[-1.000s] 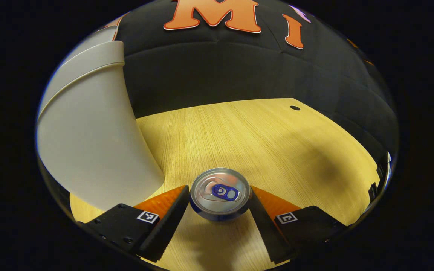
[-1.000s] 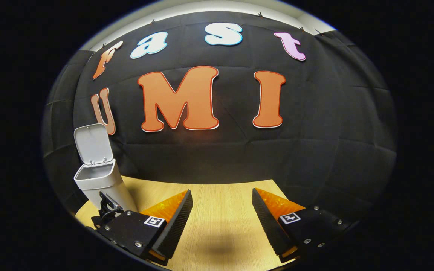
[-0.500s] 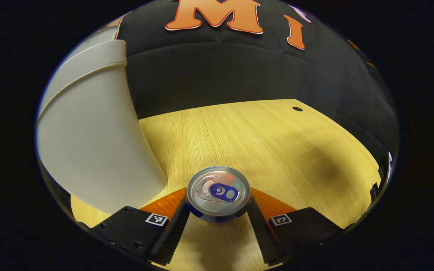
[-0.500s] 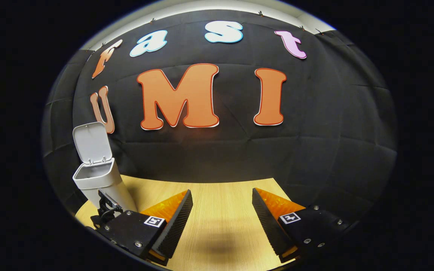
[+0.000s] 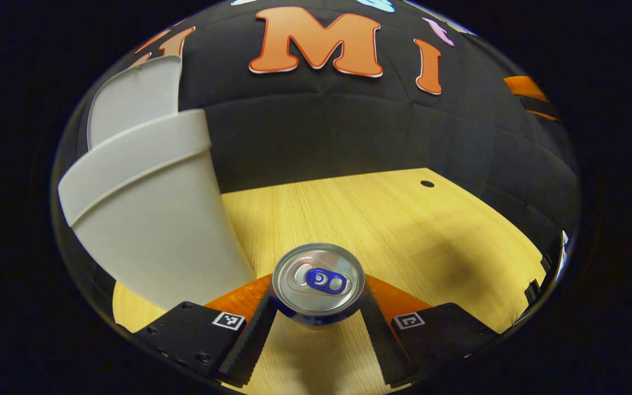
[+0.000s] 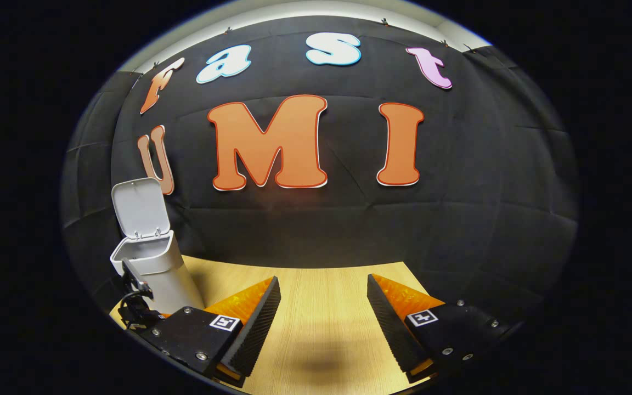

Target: Press the lid of the desktop garbage bin to open it, pick up the crumpled paper on the desktop and throw it into the bin, then pick up the pop can on the desktop and drop it into the bin, and finally close the garbage bin lid.

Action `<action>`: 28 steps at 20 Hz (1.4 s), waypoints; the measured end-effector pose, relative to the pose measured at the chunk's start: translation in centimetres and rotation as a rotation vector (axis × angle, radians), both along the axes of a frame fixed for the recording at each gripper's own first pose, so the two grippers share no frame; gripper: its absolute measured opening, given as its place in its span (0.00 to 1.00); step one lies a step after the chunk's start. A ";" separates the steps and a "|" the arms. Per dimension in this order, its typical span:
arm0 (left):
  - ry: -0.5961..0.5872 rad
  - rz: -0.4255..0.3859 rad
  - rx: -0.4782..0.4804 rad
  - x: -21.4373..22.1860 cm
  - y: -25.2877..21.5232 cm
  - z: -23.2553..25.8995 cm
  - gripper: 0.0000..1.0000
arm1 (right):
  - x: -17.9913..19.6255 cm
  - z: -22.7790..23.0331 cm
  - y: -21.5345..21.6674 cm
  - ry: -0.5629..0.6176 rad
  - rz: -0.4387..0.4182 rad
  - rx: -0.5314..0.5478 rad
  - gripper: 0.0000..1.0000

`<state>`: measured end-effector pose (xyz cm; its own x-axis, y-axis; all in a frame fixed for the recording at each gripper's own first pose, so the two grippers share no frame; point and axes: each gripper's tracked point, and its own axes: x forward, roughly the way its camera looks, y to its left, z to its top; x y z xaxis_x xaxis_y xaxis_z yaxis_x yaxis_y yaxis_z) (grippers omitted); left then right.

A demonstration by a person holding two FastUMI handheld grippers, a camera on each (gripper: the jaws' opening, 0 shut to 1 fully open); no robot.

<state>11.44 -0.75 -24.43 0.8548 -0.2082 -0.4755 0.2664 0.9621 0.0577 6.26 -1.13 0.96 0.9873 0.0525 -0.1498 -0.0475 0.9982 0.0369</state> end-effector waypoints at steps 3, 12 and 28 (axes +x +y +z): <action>-0.063 0.007 -0.029 -1.2 0.5 3.8 0.82 | -0.2 0.1 0.1 -0.008 0.005 0.001 0.95; -0.197 0.030 -0.086 -2.2 1.5 16.5 0.81 | -1.1 0.5 -0.8 -0.017 0.002 0.020 0.95; -0.398 0.181 -0.062 1.1 9.7 28.8 0.81 | -0.5 2.5 -1.2 -0.041 0.039 0.055 0.94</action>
